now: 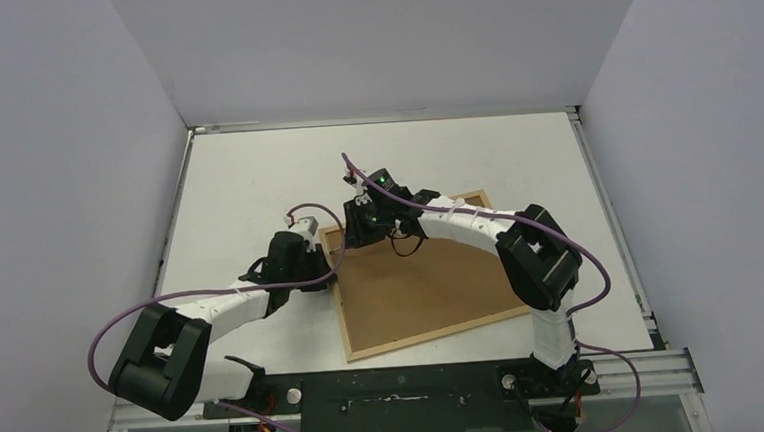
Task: Take the photo out of the frame
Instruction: Release the photo frame item from the photo frame.
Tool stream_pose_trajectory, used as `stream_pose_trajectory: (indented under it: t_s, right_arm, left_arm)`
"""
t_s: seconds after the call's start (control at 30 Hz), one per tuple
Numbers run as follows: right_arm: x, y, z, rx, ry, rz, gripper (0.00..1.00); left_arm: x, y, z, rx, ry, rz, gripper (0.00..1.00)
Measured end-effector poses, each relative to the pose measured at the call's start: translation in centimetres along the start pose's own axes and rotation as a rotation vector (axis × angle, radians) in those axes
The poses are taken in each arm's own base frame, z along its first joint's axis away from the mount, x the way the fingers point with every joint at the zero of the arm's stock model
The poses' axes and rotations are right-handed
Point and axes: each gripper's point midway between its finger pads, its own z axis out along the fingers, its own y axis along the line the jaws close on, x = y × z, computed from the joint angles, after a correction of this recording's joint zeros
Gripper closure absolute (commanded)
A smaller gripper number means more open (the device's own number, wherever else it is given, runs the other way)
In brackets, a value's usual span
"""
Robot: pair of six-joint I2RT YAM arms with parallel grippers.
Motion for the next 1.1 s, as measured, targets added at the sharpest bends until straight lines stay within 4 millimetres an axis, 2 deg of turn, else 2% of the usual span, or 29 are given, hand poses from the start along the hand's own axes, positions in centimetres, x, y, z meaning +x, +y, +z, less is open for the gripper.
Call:
stream_pose_trajectory:
  t_s: [1.1]
  right_arm:
    - [0.7,4.8,1.5,0.236,0.042,-0.268,1.00]
  left_arm:
    - [0.5,1.1,-1.1,0.007,-0.163,-0.133,1.00]
